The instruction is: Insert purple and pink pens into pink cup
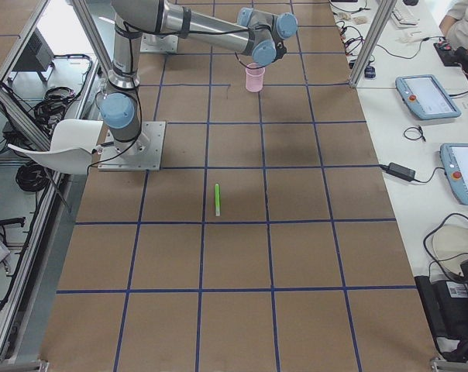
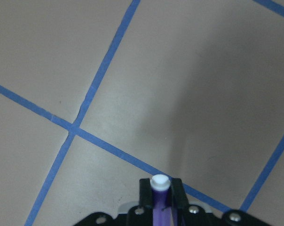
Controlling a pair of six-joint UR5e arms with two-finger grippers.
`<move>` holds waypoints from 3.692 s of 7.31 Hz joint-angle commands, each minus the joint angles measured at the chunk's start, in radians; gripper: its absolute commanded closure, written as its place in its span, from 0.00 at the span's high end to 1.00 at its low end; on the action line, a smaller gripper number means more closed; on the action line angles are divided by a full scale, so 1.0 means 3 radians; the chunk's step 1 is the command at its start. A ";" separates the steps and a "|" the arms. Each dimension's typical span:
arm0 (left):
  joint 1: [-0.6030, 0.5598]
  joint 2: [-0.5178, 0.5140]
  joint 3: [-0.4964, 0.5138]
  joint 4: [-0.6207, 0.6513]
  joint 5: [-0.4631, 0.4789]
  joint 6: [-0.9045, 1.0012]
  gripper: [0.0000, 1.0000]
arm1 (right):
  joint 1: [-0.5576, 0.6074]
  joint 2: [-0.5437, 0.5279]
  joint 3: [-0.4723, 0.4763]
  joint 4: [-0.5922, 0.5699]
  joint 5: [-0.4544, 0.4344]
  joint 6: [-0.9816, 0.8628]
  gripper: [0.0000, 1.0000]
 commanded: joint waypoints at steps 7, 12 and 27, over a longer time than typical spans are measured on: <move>-0.0119 -0.0012 0.0000 0.0047 0.0156 0.0007 0.00 | -0.0023 0.0231 0.0095 -0.0020 0.0148 0.0023 0.09; -0.0119 -0.0007 0.0000 0.0052 0.0141 0.0043 0.00 | -0.0161 0.0195 0.0228 -0.0035 0.0097 -0.0182 0.53; -0.2459 -0.0038 -0.0062 0.1295 0.0426 -0.2236 0.00 | -0.0488 -0.0842 -0.0329 0.0266 -0.2593 -0.2999 1.00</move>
